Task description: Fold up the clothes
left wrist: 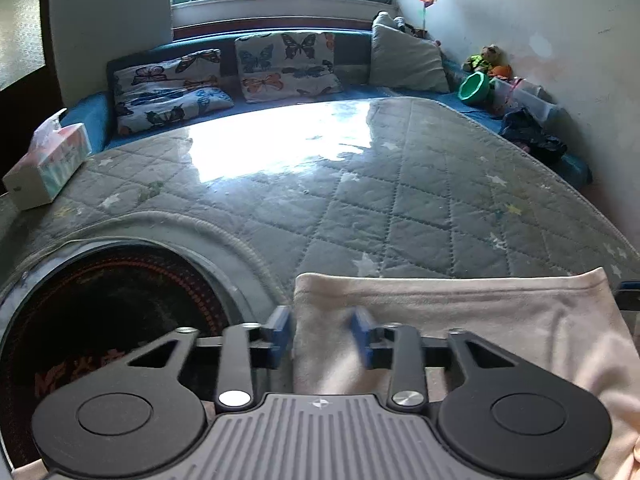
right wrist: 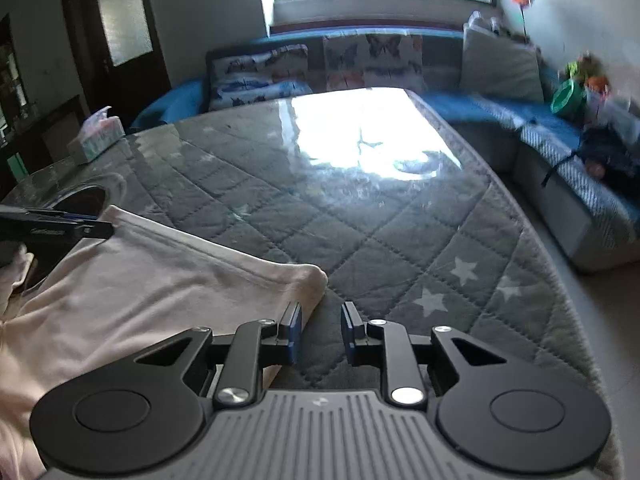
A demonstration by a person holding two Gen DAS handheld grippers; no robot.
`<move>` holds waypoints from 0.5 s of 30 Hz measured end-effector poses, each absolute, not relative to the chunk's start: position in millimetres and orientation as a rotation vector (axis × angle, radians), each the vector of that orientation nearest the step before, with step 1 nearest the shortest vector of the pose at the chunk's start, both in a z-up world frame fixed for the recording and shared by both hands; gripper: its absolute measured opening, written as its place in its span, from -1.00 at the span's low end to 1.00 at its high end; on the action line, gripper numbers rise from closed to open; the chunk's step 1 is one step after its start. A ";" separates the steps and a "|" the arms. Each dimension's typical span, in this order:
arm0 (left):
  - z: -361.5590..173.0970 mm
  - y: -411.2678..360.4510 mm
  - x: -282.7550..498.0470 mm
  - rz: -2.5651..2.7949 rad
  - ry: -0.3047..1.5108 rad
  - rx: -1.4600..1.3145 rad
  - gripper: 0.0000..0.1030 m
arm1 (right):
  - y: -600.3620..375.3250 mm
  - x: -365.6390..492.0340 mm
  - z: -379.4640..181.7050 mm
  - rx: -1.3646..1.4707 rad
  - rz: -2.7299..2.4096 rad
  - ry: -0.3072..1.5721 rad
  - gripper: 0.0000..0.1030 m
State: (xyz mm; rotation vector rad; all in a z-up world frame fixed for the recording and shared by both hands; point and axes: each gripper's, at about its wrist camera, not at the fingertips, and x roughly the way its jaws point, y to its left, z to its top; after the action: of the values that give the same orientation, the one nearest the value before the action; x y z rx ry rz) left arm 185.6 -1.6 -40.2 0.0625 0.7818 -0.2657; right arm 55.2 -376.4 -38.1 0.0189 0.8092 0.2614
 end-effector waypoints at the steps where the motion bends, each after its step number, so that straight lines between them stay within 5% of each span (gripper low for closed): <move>1: -40.0 -1.6 185.8 -0.274 0.779 0.063 -0.61 | -378.2 61.2 -41.3 0.033 0.263 0.826 -0.59; 4: -39.5 0.6 187.9 -0.273 0.762 0.068 -0.82 | -376.1 69.8 -44.5 0.030 0.286 0.843 -0.61; 10: -35.8 15.0 193.3 -0.242 0.741 0.028 -0.88 | -358.2 87.9 -38.9 -0.045 0.318 0.829 -0.93; 15: -28.6 29.8 198.5 -0.200 0.710 0.005 -0.89 | -340.1 116.8 -30.6 -0.072 0.346 0.825 -0.94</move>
State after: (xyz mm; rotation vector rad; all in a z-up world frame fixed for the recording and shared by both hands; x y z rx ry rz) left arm 198.5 29.8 -28.6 0.0046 0.7096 -0.2004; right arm 116.8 -340.1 -30.6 -0.0721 0.8253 0.3458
